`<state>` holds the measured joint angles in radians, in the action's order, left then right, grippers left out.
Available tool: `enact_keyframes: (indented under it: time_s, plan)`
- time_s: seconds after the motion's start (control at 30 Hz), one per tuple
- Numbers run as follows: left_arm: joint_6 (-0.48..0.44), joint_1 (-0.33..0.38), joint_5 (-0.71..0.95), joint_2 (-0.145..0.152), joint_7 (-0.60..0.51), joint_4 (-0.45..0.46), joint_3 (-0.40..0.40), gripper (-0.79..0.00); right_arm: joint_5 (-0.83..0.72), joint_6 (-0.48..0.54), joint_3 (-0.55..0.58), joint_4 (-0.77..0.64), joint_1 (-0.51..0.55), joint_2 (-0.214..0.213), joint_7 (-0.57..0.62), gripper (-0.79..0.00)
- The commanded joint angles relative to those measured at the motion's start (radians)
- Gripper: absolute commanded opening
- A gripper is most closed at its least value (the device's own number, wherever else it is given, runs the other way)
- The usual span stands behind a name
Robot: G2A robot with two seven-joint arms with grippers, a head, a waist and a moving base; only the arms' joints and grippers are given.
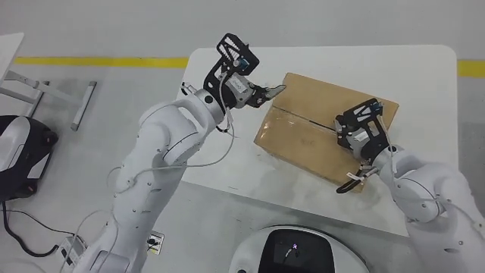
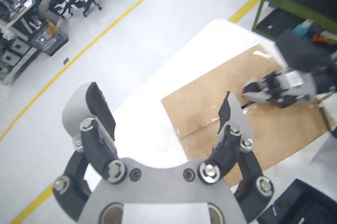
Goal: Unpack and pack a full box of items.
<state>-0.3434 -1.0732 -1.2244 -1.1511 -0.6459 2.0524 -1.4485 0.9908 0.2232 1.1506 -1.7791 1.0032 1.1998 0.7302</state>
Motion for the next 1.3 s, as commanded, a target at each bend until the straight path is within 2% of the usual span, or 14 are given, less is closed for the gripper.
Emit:
enact_keyframes:
  time_s: [0.0, 0.23, 0.57, 0.63, 0.77, 0.87, 0.93, 1.1, 1.27]
  plan:
    - [-0.009, -0.036, -0.084, 0.004, 0.054, -0.037, -0.011, 0.000, -0.001, 0.003, 0.002, 0.001, -0.001, 0.000, 0.001, -0.785]
    - [-0.051, -0.124, -0.329, 0.017, 0.244, -0.120, -0.001, 0.000, -0.002, 0.011, 0.013, 0.000, -0.001, -0.003, 0.012, -0.785]
    - [-0.051, -0.124, -0.329, 0.017, 0.244, -0.120, -0.001, 0.000, -0.002, 0.016, 0.015, -0.008, -0.001, -0.004, 0.020, -0.785]
    - [-0.056, -0.133, -0.416, 0.021, 0.273, -0.123, 0.008, 0.000, -0.005, 0.018, 0.012, -0.008, 0.001, -0.004, 0.020, -0.785]
    - [0.009, -0.125, -0.577, 0.024, 0.336, -0.168, 0.025, 0.000, -0.003, 0.022, 0.009, -0.006, 0.000, -0.004, 0.020, -0.785]
    - [0.070, -0.112, -0.722, 0.026, 0.428, -0.233, 0.053, 0.000, -0.004, 0.022, 0.009, -0.006, 0.002, -0.004, 0.021, -0.785]
    - [0.087, -0.097, -0.757, 0.025, 0.476, -0.292, 0.075, 0.000, -0.003, 0.023, 0.010, -0.007, 0.004, -0.005, 0.021, -0.785]
    - [0.130, -0.036, -0.907, 0.021, 0.516, -0.427, 0.139, 0.000, -0.002, 0.023, 0.012, -0.012, 0.009, -0.005, 0.020, -0.785]
    - [0.144, 0.011, -0.910, 0.010, 0.568, -0.524, 0.189, 0.000, 0.000, 0.019, 0.020, -0.021, 0.016, -0.007, 0.022, -0.785]
